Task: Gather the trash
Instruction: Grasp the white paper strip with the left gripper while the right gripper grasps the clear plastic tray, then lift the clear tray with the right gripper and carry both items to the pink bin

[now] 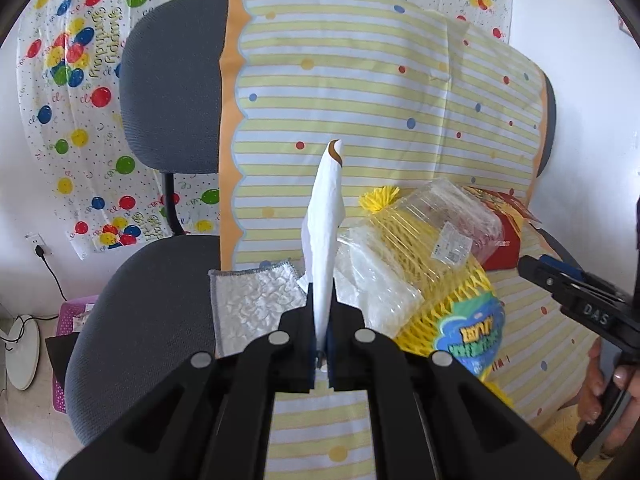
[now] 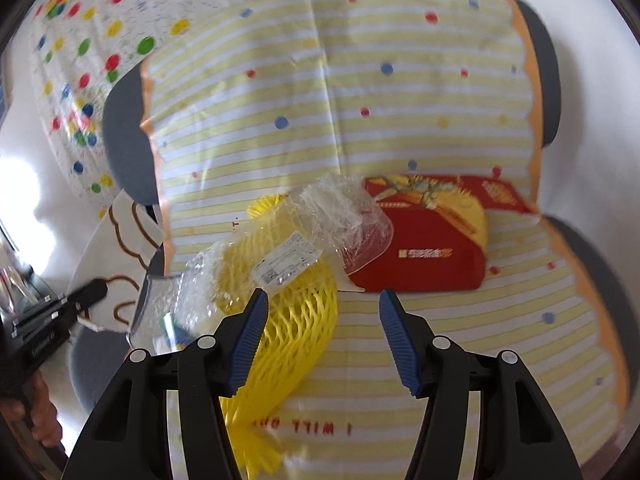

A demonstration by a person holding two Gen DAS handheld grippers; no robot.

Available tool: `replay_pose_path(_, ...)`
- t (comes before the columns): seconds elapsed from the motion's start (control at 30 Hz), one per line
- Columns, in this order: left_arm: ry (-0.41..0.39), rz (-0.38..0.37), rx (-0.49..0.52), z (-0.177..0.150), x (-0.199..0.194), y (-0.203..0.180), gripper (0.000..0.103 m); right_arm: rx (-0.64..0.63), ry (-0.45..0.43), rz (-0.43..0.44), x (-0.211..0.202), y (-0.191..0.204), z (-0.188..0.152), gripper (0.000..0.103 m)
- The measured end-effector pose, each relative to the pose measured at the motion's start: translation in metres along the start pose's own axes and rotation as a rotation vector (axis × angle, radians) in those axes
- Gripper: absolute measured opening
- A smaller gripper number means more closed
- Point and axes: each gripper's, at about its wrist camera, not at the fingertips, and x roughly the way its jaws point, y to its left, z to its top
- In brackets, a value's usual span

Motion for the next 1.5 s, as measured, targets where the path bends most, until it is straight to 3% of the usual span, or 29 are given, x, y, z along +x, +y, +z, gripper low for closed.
replay_pose_path(0.37, 0.039, 0.006, 0.038, 0.019, 0.045, -0.014, 0.001, 0.152, 0.075, 0.087, 0.058, -0.027, 0.013, 0.060)
replay_pose_path(0.63, 0.073, 0.007, 0.051, 0.023, 0.069, -0.023, 0.001, 0.245, 0.052, 0.227, 0.073, -0.041, 0.028, 0.059)
replay_pose_path(0.73, 0.073, 0.010, 0.053, 0.024, 0.069, -0.025, 0.001, 0.266, 0.044, 0.224, 0.077, -0.042, 0.033, 0.057)
replay_pose_path(0.77, 0.073, 0.011, 0.054, 0.024, 0.069, -0.025, 0.001, 0.260, 0.035, 0.220, 0.077, -0.040, 0.034, 0.045)
replay_pose_path(0.8, 0.072, 0.013, 0.054, 0.025, 0.069, -0.025, 0.001, 0.254, 0.026, 0.223, 0.075, -0.037, 0.036, 0.042)
replay_pose_path(0.97, 0.052, 0.026, 0.051, 0.029, 0.059, -0.022, 0.001, 0.095, -0.076, 0.254, 0.036, 0.003, 0.049, 0.031)
replay_pose_path(1.1, 0.036, 0.022, 0.035, 0.032, 0.049, -0.021, 0.001, -0.050, -0.140, 0.242, 0.011, 0.044, 0.057, 0.024)
replay_pose_path(1.27, 0.010, 0.023, 0.018, 0.036, 0.035, -0.017, 0.001, -0.124, -0.212, 0.283, -0.018, 0.065, 0.062, 0.013)
replay_pose_path(1.5, -0.053, 0.041, 0.007, 0.053, 0.008, -0.010, 0.001, -0.243, -0.309, 0.302, -0.045, 0.106, 0.081, 0.011)
